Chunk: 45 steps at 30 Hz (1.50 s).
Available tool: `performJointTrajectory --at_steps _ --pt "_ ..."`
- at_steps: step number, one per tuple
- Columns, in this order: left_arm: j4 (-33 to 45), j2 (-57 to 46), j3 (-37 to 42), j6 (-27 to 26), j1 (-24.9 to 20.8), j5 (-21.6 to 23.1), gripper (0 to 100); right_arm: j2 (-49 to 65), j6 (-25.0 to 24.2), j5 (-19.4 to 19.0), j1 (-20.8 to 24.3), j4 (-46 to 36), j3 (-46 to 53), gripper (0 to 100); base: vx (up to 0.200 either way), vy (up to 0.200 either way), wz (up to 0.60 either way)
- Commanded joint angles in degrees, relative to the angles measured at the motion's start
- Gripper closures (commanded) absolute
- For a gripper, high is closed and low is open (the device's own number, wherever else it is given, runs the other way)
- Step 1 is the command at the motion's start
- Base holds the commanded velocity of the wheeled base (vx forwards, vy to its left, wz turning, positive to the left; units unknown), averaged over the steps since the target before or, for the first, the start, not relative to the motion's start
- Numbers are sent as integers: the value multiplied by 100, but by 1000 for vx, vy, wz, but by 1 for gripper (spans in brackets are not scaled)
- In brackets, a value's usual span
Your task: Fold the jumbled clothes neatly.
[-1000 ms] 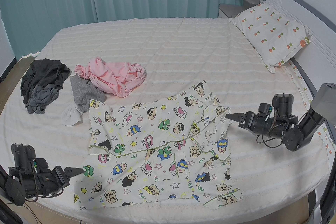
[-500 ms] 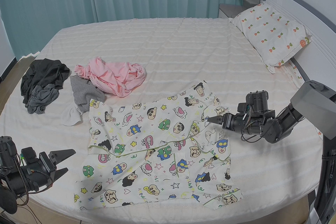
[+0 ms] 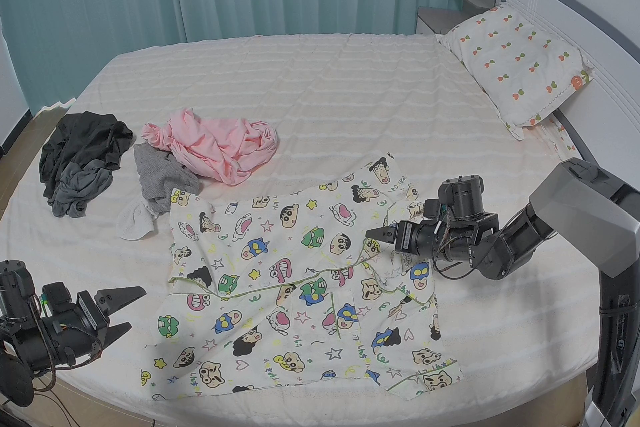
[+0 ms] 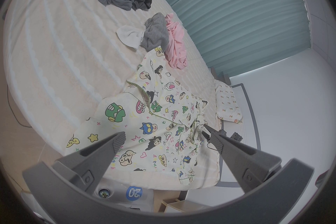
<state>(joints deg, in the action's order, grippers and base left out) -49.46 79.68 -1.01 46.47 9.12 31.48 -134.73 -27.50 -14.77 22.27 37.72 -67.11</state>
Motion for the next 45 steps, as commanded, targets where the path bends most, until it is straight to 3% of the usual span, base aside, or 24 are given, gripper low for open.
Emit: performJointTrajectory --at_steps 1,5,8,17,22,26,32,42,45 --pt "-3 127 92 2 2 -1 0 -203 -1 19 225 8 -197 0 0 0 0" --pt "-3 118 92 2 2 -1 0 -150 52 396 304 -36 -171 0 0 0 0" --pt "-3 118 92 2 2 -1 0 87 70 440 234 -28 58 0 0 0 0" --pt "94 127 92 -6 -7 -1 0 1098 -10 229 14 87 1235 0 0 0 0" --pt "103 127 92 -15 2 -1 0 1133 -1 45 -373 421 1613 0 0 0 0" --pt "103 136 92 -15 2 -1 0 949 8 -69 -610 500 1622 0 0 0 0" --pt "103 136 92 -15 -7 -1 0 404 34 -588 -891 702 1411 0 0 0 0" --pt "103 224 92 -24 -7 -1 0 -150 -54 -720 -935 552 603 0 0 0 0" --pt "103 250 92 -24 2 -1 0 -264 -458 -755 -935 561 409 0 0 0 0"
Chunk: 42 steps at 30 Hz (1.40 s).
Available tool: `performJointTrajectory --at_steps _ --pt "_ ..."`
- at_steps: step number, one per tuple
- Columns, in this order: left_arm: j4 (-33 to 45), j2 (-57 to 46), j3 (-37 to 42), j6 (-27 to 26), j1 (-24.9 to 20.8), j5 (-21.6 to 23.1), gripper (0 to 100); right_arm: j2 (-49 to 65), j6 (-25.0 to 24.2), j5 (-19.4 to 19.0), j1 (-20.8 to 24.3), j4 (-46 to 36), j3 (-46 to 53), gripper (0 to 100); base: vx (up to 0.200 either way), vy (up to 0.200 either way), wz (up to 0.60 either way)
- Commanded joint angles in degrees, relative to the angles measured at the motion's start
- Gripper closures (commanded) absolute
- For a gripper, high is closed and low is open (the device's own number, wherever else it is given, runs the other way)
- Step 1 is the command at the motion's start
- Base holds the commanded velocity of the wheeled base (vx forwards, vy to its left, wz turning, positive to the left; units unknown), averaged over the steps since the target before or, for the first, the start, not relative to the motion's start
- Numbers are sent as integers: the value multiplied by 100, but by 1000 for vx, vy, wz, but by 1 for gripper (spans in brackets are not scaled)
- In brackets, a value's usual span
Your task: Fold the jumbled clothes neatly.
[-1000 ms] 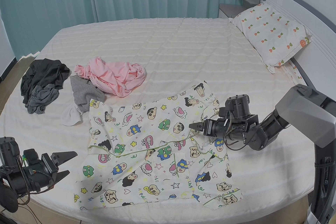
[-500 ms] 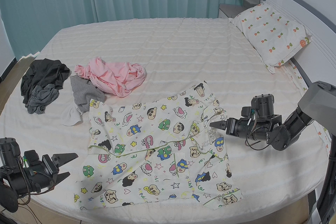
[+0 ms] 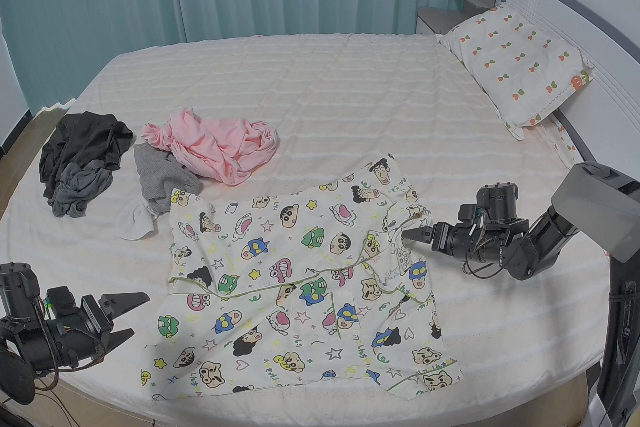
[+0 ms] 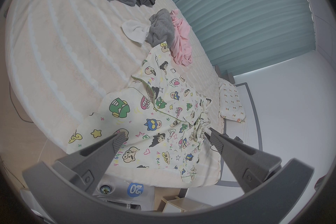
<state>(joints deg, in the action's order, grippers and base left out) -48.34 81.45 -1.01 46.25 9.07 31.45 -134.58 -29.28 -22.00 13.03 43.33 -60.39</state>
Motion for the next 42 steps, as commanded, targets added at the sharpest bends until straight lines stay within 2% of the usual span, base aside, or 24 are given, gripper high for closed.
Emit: performJointTrajectory --at_steps 1,9,10,17,26,36,40,42 --pt "-9 73 92 -2 -2 1 0 -332 -482 -32 -11 0 -368 0 0 0 0" --pt "-9 73 92 -11 -2 1 0 -428 -1352 -243 -125 185 -544 0 0 0 0" --pt "-9 73 92 -11 -2 1 0 -437 -1502 -287 -152 308 -544 100 0 0 0" --pt "-9 73 92 -11 -2 1 0 -560 -1835 -322 -231 844 -465 100 0 0 0" --pt "0 73 92 -2 -2 1 0 -367 -1853 -313 -319 897 -271 100 0 0 0" --pt "0 73 92 -2 -2 1 0 196 -1792 -436 -749 651 -324 100 0 0 0" --pt "0 73 92 -2 -2 1 0 301 -1238 -445 -855 -158 -614 100 0 0 0" --pt "0 73 92 -2 -2 1 0 319 -596 -436 -952 -624 -720 100 0 0 0"
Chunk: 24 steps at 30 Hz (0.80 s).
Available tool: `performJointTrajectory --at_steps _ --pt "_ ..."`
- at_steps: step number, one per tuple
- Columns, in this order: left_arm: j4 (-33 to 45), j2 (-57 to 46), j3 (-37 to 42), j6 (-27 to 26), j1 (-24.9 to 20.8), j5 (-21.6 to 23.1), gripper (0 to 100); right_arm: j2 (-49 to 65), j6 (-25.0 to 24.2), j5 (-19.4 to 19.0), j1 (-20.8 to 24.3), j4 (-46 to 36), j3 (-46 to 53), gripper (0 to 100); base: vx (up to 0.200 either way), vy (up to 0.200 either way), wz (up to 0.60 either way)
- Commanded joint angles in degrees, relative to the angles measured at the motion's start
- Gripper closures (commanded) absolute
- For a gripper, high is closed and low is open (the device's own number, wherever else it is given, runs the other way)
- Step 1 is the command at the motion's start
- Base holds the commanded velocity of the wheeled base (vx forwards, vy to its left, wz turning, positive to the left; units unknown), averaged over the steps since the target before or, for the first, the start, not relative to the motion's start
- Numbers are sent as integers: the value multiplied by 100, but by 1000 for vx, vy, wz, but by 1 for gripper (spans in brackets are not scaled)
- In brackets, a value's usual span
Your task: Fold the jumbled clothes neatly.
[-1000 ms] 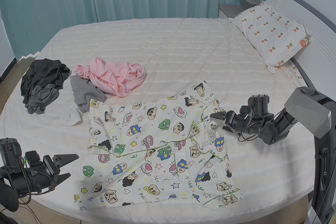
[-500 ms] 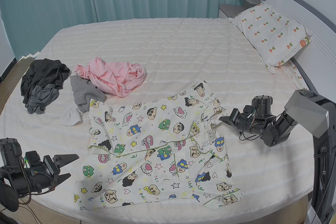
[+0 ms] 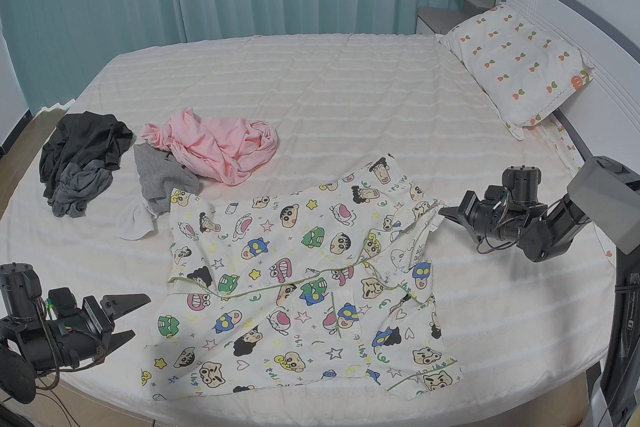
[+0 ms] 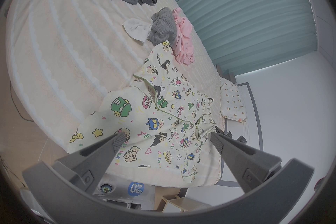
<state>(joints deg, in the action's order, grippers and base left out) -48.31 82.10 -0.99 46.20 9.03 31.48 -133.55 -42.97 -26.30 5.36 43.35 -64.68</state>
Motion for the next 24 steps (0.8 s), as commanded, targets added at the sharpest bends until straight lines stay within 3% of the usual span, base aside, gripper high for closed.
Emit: performJointTrajectory --at_steps 1,12,19,24 --pt "6 7 90 3 11 -1 0 215 817 2 -185 -644 -299 100 0 0 0" --pt "6 7 90 -6 2 -1 0 514 1186 10 -396 -723 -396 100 0 0 0" --pt "24 16 90 -6 11 -1 0 549 2197 37 -405 -1522 -563 100 0 0 0" --pt "85 7 90 -15 2 -1 0 426 2267 98 -405 -1566 -651 100 0 0 0"
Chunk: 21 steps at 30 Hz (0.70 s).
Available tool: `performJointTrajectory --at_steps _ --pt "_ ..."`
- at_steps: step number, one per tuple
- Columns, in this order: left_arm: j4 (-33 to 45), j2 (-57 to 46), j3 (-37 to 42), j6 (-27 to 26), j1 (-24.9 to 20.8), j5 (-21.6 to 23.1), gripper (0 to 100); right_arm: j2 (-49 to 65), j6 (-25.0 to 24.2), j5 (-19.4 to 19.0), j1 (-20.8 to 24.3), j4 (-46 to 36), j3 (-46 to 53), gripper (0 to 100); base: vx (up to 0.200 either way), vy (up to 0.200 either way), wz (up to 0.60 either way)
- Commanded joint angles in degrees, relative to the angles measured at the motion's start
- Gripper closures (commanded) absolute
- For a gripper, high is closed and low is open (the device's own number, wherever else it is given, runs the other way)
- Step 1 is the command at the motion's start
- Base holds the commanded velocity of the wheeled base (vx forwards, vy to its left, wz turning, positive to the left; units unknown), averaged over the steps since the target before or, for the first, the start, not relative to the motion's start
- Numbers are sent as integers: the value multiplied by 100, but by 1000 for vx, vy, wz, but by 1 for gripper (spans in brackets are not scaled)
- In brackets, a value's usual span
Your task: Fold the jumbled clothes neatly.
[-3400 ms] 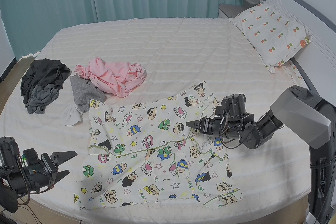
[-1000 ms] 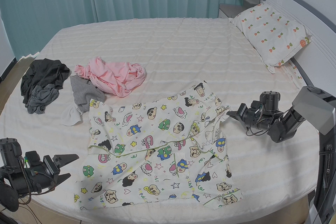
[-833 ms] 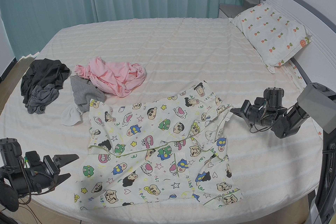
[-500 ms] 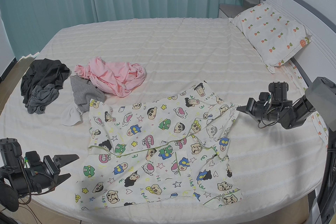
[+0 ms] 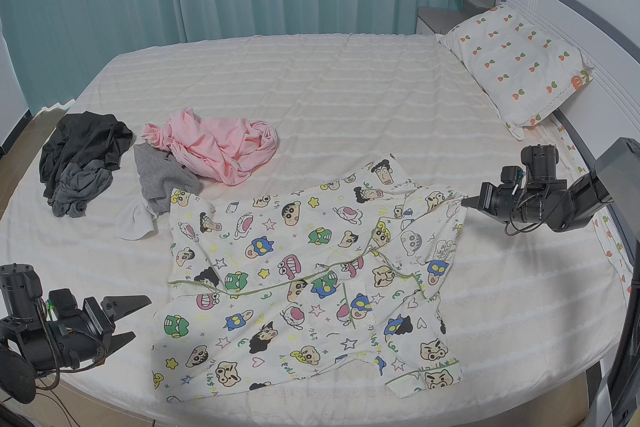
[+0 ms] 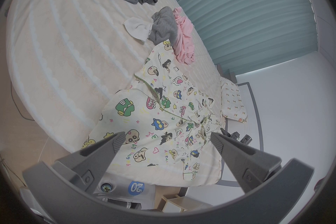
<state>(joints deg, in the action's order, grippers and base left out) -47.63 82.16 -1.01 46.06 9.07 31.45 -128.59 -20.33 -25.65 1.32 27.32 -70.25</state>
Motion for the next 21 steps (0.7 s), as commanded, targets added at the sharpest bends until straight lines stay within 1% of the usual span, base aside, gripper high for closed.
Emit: performJointTrajectory --at_steps 1,2,3,9,12,15,18,19,20,21 --pt "17 1 92 0 -2 1 0 -158 12 113 -9 37 -182 100 0 0 0" --pt "17 1 92 0 7 1 0 -167 12 122 -17 37 -190 100 0 0 0" --pt "17 1 92 0 7 1 0 -272 21 227 -70 37 -287 0 0 0 0" --pt "26 10 92 0 -2 1 0 -422 144 262 -97 37 -217 0 0 0 0" --pt "26 28 92 0 -2 1 0 -483 153 253 -193 45 -155 0 0 0 0" --pt "26 28 92 0 -2 1 0 -422 161 174 -255 45 179 0 0 0 0" --pt "26 36 92 0 -2 1 0 -343 284 -230 -255 459 899 0 0 0 0" --pt "26 28 92 0 -2 1 0 -343 284 -248 -255 485 926 0 0 0 0" --pt "26 28 92 0 -2 1 0 -343 249 -388 -255 766 1146 0 0 0 0" --pt "26 28 92 0 -2 1 0 -351 232 -450 -246 907 1269 0 0 0 0"
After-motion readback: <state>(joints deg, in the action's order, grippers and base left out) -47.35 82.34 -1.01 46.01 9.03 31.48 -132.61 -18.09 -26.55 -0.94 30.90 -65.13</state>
